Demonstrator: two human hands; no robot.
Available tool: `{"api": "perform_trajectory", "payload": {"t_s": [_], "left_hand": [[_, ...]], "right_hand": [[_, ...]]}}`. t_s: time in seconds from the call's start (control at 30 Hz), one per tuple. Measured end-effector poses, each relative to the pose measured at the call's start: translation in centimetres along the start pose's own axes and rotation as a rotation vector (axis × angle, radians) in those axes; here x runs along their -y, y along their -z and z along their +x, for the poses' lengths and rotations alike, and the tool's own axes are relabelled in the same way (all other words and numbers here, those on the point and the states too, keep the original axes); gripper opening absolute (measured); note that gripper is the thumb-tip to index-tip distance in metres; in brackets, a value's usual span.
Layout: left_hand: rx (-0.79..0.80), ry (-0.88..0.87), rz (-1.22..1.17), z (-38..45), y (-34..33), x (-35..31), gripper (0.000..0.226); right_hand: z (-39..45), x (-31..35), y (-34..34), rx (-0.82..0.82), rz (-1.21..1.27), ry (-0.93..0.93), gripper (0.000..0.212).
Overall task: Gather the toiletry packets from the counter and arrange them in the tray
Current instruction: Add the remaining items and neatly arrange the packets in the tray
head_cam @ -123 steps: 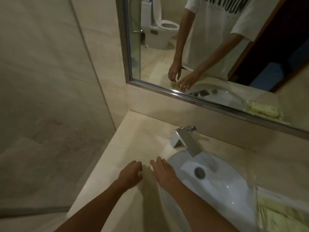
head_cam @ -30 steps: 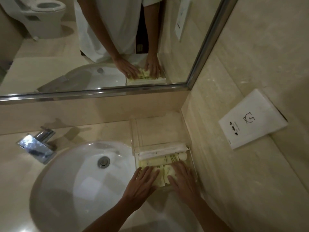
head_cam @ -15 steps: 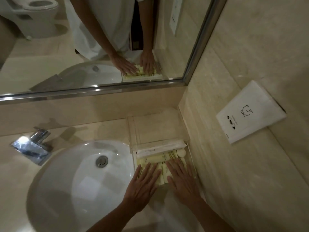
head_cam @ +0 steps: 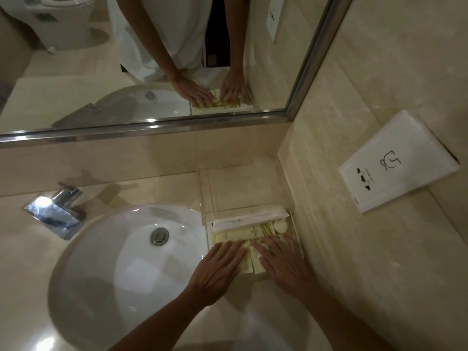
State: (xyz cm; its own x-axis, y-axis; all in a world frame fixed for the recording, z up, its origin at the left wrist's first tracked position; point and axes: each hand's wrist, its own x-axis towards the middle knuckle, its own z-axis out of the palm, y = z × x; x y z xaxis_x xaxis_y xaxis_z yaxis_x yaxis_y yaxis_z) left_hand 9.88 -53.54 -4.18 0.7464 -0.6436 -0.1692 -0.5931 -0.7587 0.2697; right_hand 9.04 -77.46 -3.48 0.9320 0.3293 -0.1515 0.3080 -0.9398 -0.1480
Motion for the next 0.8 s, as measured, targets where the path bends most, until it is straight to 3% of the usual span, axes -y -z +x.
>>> {"api": "perform_trajectory", "payload": {"t_s": [0.23, 0.37, 0.5, 0.67, 0.8], "left_hand": [[-0.008, 0.012, 0.038, 0.4, 0.4, -0.2, 0.052], [-0.017, 0.028, 0.034, 0.2, 1.2, -0.6, 0.056], [-0.044, 0.095, -0.002, 1.4, 2.3, -1.1, 0.064], [-0.013, 0.157, 0.019, 3.5, 3.1, -0.3, 0.071], [0.012, 0.178, 0.075, 3.4, 2.8, 0.9, 0.071]], "right_hand": [[0.2, 0.2, 0.2, -0.003, -0.013, -0.011, 0.045], [0.1, 0.4, 0.9, -0.084, 0.053, -0.028, 0.054], [2.3, 1.9, 1.5, -0.15, 0.048, 0.021, 0.049], [5.0, 2.6, 1.8, -0.158, 0.062, -0.1, 0.044], [5.2, 1.8, 1.7, -0.153, 0.09, -0.022, 0.045]]}}
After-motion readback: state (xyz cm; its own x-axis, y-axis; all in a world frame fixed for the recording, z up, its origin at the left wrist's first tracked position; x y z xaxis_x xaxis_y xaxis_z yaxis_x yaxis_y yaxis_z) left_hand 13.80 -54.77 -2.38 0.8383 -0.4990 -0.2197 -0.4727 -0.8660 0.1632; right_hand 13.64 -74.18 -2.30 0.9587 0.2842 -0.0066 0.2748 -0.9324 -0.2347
